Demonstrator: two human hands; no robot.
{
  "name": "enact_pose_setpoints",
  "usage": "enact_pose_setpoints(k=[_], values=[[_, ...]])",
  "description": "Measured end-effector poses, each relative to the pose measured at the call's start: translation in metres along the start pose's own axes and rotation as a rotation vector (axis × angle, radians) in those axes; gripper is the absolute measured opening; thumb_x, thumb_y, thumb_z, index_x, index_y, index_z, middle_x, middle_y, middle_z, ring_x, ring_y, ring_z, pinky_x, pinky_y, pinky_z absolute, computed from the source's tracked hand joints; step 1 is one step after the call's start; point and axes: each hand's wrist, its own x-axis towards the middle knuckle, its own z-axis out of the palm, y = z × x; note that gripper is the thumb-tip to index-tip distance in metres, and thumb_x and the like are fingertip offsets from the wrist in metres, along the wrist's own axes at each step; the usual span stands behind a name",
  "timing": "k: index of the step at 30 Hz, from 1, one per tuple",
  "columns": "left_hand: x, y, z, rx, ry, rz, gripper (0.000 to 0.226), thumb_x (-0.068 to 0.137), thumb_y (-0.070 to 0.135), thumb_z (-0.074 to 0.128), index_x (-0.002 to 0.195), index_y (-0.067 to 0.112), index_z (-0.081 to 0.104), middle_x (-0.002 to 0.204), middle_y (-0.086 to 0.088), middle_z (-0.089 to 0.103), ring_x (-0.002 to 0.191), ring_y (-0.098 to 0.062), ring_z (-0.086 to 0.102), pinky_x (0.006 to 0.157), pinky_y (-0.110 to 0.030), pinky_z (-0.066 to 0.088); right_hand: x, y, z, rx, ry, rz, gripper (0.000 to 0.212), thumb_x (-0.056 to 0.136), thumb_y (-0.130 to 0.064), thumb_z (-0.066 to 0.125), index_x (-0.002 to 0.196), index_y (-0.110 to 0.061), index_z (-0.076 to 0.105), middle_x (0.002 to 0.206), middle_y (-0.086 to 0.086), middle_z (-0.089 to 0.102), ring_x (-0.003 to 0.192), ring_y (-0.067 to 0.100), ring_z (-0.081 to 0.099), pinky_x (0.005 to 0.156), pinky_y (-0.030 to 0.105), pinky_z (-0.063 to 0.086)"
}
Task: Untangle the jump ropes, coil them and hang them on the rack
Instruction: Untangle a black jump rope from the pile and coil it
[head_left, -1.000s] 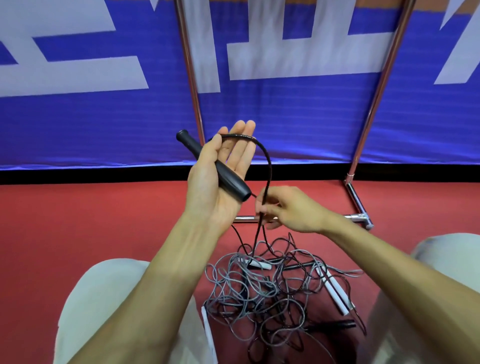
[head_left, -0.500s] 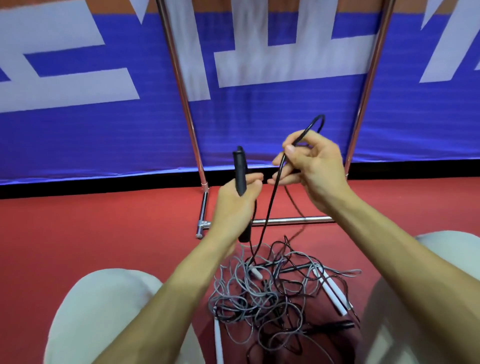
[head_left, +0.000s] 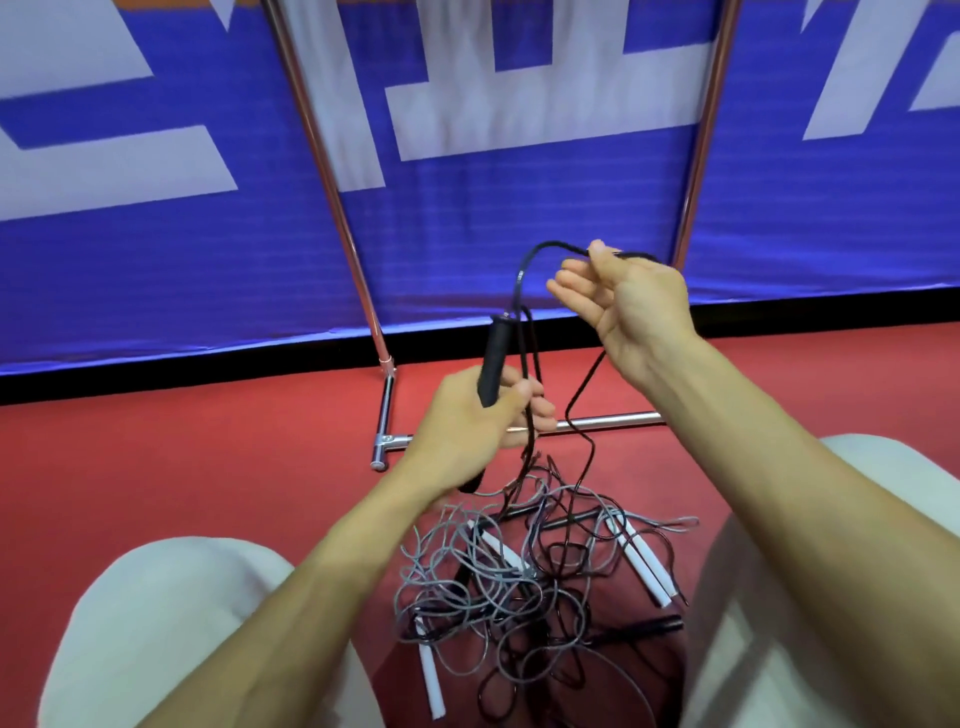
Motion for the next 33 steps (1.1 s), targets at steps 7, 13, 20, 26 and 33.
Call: enact_pose_setpoints(k=[7, 13, 20, 26, 33], values=[[-0.001, 0.021, -0.015, -0.456, 0.275, 0.073, 0.014, 0.102, 0.009, 0.044, 0.096, 0.005, 0.057, 0.084, -0.011, 0.074, 0.085, -0.027, 0.074, 0.072, -0.032, 0.061, -0.007, 0.014, 0.001, -0.429, -0.121, 0.105, 0.018, 0.099, -0.014, 0.044, 0.094, -0.007, 0.060, 0.091, 0.013, 0.070, 0.071, 0.024, 0.070, 0.065, 0.030, 0.059], [-0.008, 0.044, -0.035, -0.825, 0.248, 0.125, 0.011, 0.102, 0.010, 0.044, 0.100, 0.004, 0.053, 0.087, -0.012, 0.074, 0.090, -0.027, 0.074, 0.076, -0.032, 0.060, -0.021, 0.046, 0.009, -0.973, -0.582, 0.163, 0.031, 0.086, 0.012, 0.039, 0.083, -0.010, 0.062, 0.077, 0.005, 0.064, 0.068, 0.012, 0.060, 0.069, 0.025, 0.051], [-0.009, 0.046, -0.050, -0.989, 0.261, 0.174, 0.012, 0.103, 0.009, 0.042, 0.099, 0.005, 0.053, 0.094, -0.013, 0.072, 0.098, -0.030, 0.071, 0.087, -0.037, 0.058, -0.036, 0.069, 0.003, -1.423, -1.033, 0.274, 0.030, 0.087, 0.006, 0.043, 0.089, -0.013, 0.066, 0.083, 0.003, 0.063, 0.074, 0.012, 0.062, 0.071, 0.031, 0.046], [-0.007, 0.043, -0.054, -1.063, 0.299, 0.167, 0.013, 0.104, 0.010, 0.041, 0.101, 0.005, 0.053, 0.094, -0.013, 0.074, 0.097, -0.028, 0.072, 0.082, -0.033, 0.060, -0.030, 0.060, -0.001, -1.346, -0.832, 0.349, 0.027, 0.090, 0.006, 0.035, 0.073, -0.008, 0.052, 0.080, 0.009, 0.066, 0.071, 0.022, 0.068, 0.077, 0.044, 0.056], [0.002, 0.025, -0.048, -0.507, 0.353, 0.082, 0.013, 0.101, 0.013, 0.048, 0.099, 0.008, 0.060, 0.102, -0.010, 0.073, 0.094, -0.021, 0.073, 0.082, -0.031, 0.058, -0.025, 0.038, 0.001, -1.095, -0.606, -0.009, 0.033, 0.087, 0.011, 0.052, 0.077, -0.015, 0.035, 0.075, 0.011, 0.062, 0.061, 0.024, 0.068, 0.069, 0.043, 0.060]])
